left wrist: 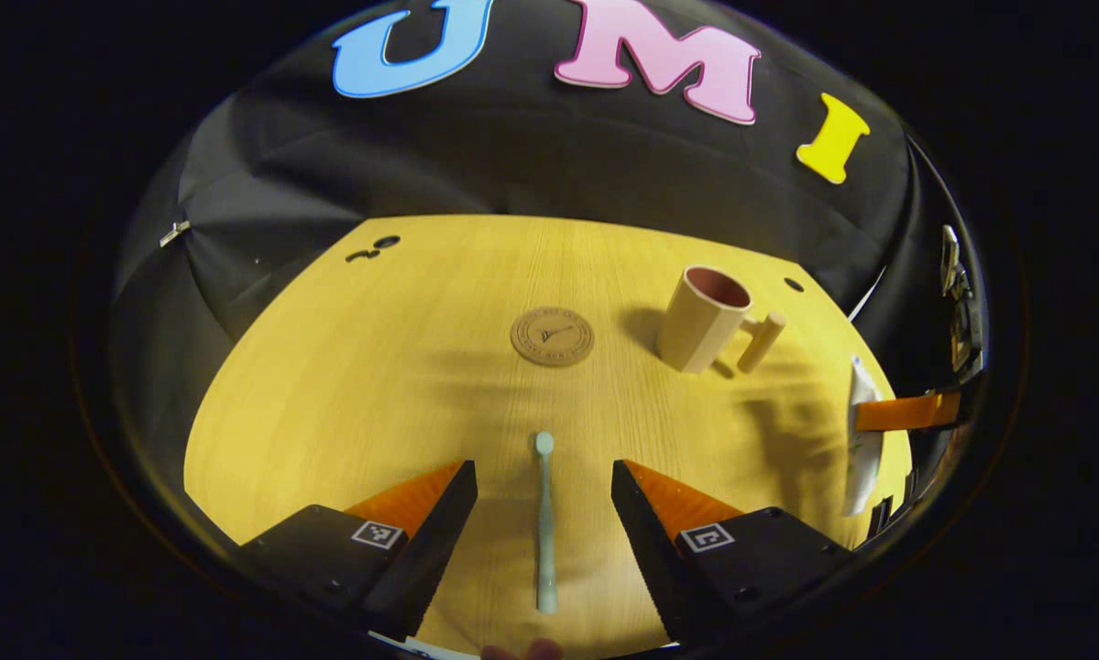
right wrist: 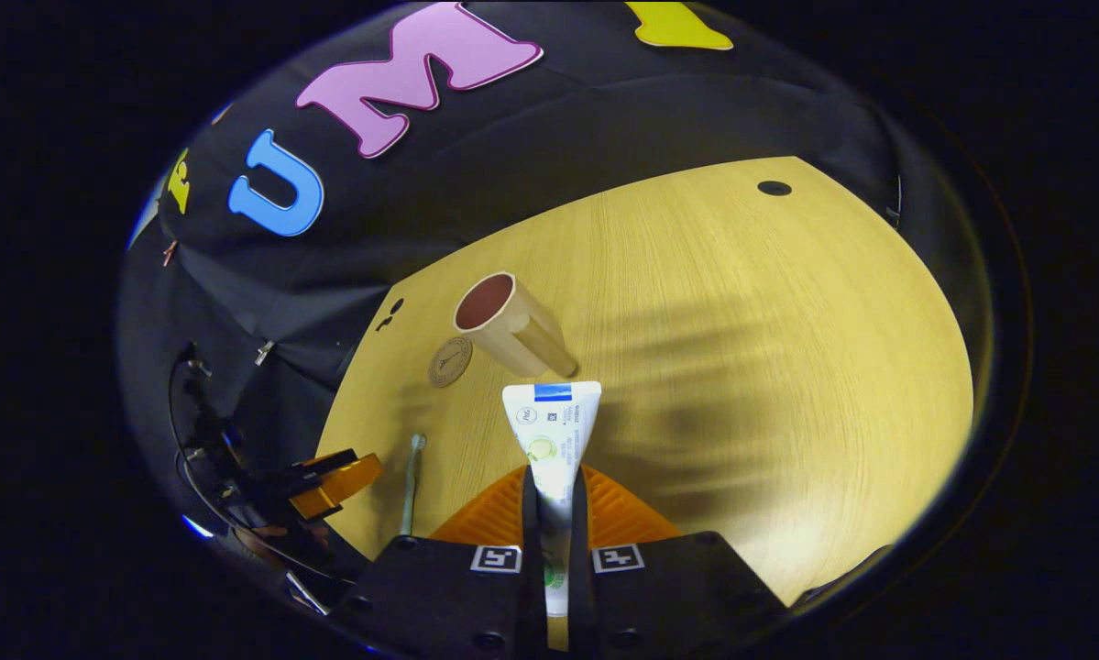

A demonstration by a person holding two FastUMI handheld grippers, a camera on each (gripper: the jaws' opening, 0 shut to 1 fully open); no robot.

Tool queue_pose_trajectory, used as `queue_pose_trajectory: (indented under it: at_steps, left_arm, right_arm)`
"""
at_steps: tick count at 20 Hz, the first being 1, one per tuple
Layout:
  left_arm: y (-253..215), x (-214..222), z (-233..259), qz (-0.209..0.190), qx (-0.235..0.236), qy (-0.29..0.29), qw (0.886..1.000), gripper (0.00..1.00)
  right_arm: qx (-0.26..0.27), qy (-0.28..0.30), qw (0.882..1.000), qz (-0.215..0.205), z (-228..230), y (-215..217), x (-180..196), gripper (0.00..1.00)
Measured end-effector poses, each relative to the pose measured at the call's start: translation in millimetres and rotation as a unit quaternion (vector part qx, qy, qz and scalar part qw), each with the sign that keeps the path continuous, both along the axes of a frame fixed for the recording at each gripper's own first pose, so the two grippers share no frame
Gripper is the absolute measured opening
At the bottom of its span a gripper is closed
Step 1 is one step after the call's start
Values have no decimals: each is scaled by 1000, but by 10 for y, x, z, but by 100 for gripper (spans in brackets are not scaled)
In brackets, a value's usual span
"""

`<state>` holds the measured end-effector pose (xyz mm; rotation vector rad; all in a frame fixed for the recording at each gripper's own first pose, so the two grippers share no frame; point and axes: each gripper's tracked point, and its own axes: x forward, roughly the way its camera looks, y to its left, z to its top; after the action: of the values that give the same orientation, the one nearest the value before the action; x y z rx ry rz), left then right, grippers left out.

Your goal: Put the toothbrush and toothpaste on the desktop into the cup, then pick up the cup and place it on the coaster on the desktop.

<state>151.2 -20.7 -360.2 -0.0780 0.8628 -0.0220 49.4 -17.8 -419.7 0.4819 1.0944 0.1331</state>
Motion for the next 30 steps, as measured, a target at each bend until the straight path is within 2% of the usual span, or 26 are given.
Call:
queue_pose_trajectory:
  at_steps: [5,8,10,15,17,18,20,23,25,30]
  left_arm:
    - [51,-13,-429,9,4,66,998,94]
    - [69,-44,-586,0,19,95,995,93]
    - [93,-34,-631,-7,35,101,994,93]
    - [24,-59,-639,-22,36,118,992,87]
    - [2,-86,-664,-19,38,126,991,60]
    - [17,-81,-662,-13,40,128,991,41]
    - [-5,-73,-640,-7,29,127,991,18]
    - [15,-47,-609,-5,15,111,994,7]
    - [36,-36,-519,1,10,89,996,7]
    - [12,101,74,27,-33,-18,999,7]
  right_arm:
    - [17,-9,1000,-6,138,-72,81,13]
    - [14,-10,1000,-4,147,-131,99,13]
    - [17,-8,1000,-5,142,-155,106,13]
    - [21,-9,1000,-10,143,-167,158,13]
    - [22,-13,1000,-11,167,-156,182,13]
    - [22,-14,1000,-11,174,-150,186,13]
    - [23,-17,999,-13,199,-135,192,13]
    - [28,-25,999,-14,261,-125,213,13]
    - [30,-36,999,-14,320,-105,241,13]
    - [51,-104,993,-11,695,22,526,13]
